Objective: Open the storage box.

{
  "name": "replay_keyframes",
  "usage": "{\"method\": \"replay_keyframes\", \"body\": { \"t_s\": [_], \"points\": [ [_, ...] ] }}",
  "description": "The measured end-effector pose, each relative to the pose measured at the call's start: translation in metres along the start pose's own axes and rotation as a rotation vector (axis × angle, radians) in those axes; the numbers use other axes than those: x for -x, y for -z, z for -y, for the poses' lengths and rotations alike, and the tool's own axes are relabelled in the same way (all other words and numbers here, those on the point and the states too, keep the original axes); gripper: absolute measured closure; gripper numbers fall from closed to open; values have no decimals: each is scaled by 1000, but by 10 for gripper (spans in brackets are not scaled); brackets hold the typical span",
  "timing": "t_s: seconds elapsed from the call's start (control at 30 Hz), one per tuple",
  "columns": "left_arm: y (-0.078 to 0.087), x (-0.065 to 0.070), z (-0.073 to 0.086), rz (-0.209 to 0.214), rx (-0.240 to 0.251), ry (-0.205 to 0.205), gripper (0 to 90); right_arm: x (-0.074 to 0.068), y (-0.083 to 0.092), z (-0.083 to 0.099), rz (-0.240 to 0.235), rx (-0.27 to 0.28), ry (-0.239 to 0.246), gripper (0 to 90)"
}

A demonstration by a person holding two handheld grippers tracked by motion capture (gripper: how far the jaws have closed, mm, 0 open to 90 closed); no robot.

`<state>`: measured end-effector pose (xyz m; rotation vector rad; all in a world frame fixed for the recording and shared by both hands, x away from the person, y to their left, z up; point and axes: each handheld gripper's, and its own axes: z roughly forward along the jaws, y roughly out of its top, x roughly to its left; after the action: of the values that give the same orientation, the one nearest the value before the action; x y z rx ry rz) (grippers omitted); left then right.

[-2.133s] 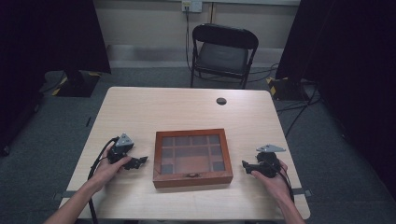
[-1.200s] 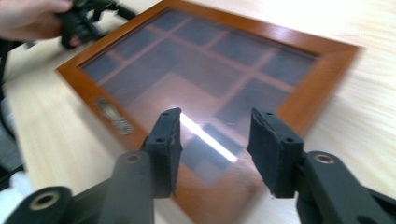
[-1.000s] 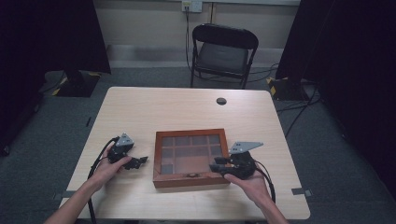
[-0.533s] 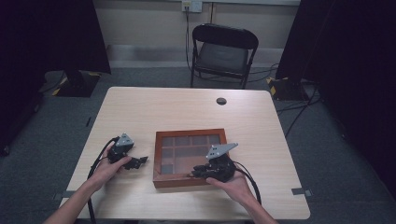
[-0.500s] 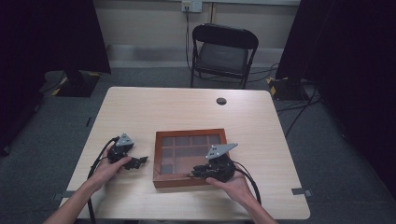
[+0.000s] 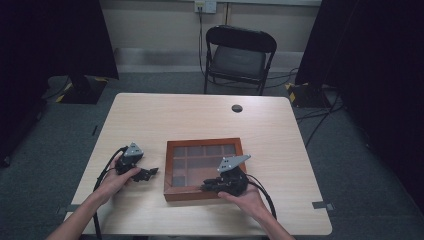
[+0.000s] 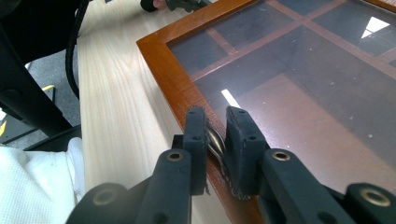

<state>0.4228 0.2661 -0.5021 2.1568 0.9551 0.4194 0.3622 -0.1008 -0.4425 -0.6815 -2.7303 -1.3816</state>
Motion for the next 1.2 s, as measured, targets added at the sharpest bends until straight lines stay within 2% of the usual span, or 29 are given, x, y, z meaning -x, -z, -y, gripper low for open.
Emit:
{"method": "replay_keyframes", "body": {
  "t_s": [0.1, 0.3, 0.53, 0.83, 0.93, 1.2],
  "points": [
    [0, 0, 0, 0, 0, 0, 91, -1, 0, 1, 2, 5, -6, 793],
    [0, 0, 0, -2, -2, 0, 88, -8, -6, -4, -8, -13, 14, 809],
    [0, 0, 0, -2, 0, 0, 88, -9, -6, -7, -13, -22, 1, 812],
    [0, 0, 0, -1, -1, -1, 87, -10, 5, -18, -26, 33, -6, 814],
    [0, -1, -1, -1, -7, -14, 84, -10, 7, -21, -26, 33, -6, 814],
    [0, -1, -1, -2, -4, -11, 84, -9, 11, -24, -26, 28, -8, 814]
  ]
}}
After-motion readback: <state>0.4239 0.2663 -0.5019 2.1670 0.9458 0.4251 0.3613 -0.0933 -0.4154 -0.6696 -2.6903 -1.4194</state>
